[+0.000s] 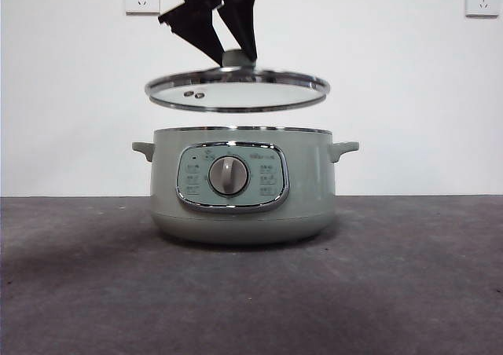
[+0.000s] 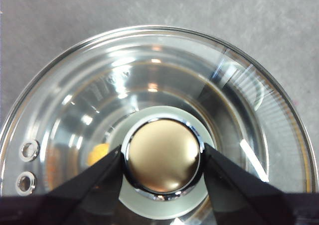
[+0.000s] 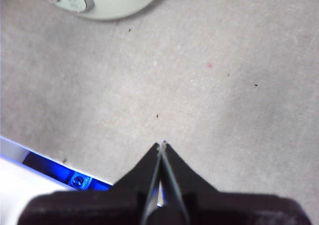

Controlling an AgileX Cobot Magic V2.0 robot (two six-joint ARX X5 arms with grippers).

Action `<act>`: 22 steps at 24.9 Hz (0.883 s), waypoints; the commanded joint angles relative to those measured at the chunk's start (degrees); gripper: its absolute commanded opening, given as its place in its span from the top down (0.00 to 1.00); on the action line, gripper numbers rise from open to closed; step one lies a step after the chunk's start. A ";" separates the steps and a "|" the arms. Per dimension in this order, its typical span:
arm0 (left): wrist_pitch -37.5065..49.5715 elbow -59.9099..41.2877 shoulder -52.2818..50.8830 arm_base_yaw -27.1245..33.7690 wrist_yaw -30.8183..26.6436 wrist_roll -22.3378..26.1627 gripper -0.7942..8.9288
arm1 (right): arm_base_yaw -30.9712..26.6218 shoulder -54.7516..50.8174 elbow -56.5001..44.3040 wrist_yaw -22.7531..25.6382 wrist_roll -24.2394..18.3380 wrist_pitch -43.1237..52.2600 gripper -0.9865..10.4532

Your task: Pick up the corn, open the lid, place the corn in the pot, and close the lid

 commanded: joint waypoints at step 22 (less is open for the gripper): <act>0.85 0.42 8.70 -0.52 -1.62 2.73 0.93 | 0.15 -1.75 -0.83 -1.90 1.42 -1.53 0.93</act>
